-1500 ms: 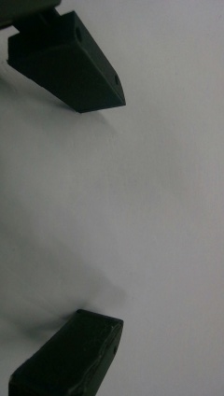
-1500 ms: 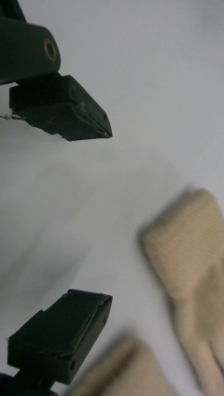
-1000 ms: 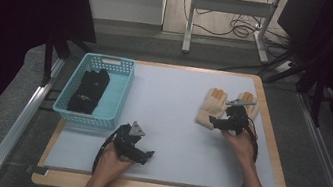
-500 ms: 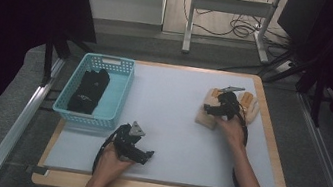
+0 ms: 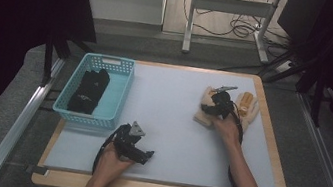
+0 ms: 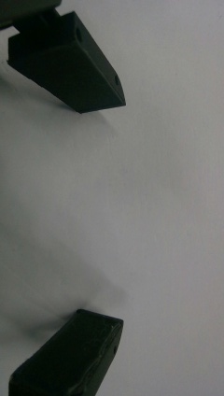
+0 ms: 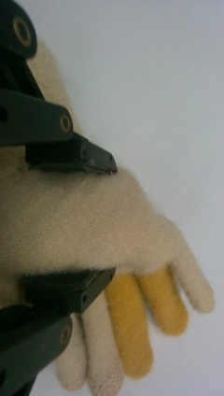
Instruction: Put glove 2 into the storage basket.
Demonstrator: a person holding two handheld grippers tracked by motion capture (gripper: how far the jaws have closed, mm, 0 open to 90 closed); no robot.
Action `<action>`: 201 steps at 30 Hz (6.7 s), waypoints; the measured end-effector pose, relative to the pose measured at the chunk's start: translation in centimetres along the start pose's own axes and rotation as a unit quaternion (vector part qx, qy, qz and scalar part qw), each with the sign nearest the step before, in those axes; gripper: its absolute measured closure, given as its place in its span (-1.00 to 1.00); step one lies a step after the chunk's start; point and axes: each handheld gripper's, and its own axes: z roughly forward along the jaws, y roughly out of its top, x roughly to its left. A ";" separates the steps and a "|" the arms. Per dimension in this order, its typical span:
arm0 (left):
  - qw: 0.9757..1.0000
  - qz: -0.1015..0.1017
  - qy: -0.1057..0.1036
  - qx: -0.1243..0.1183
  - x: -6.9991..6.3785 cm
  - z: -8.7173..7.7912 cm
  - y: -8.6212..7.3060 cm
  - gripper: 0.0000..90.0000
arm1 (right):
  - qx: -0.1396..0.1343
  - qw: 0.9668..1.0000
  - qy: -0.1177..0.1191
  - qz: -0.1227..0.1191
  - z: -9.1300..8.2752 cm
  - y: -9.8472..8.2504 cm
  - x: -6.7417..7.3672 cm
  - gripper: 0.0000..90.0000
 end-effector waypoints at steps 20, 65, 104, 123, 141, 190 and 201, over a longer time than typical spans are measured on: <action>1.000 -0.001 0.000 -0.001 0.0 0.0 0.0 -1.00 | -0.058 0.990 0.126 -0.007 -6.9 -0.6 4.6 0.17; 1.000 -0.001 0.000 -0.001 0.0 0.0 0.0 -1.00 | -0.035 0.996 0.082 0.001 -9.5 -6.9 3.2 0.27; 1.000 0.001 -0.001 -0.001 0.1 0.0 0.0 -1.00 | -0.027 0.995 -0.069 0.067 -5.0 -5.4 -9.2 0.08; 1.000 0.000 -0.001 -0.002 0.0 0.0 0.0 -1.00 | -0.064 0.997 0.011 0.044 -9.9 -5.4 -6.0 0.25; 1.000 0.001 0.000 -0.002 0.1 0.0 0.0 -1.00 | -0.070 0.990 0.121 -0.013 -13.6 -4.1 3.0 0.25; 1.000 0.001 0.000 -0.001 0.1 0.0 0.0 -1.00 | 0.013 0.991 0.135 -0.010 -4.5 -1.3 10.4 0.27; 1.000 0.001 0.000 -0.002 0.1 0.0 0.0 -1.00 | -0.010 0.990 0.136 -0.038 -6.3 -1.3 10.8 0.91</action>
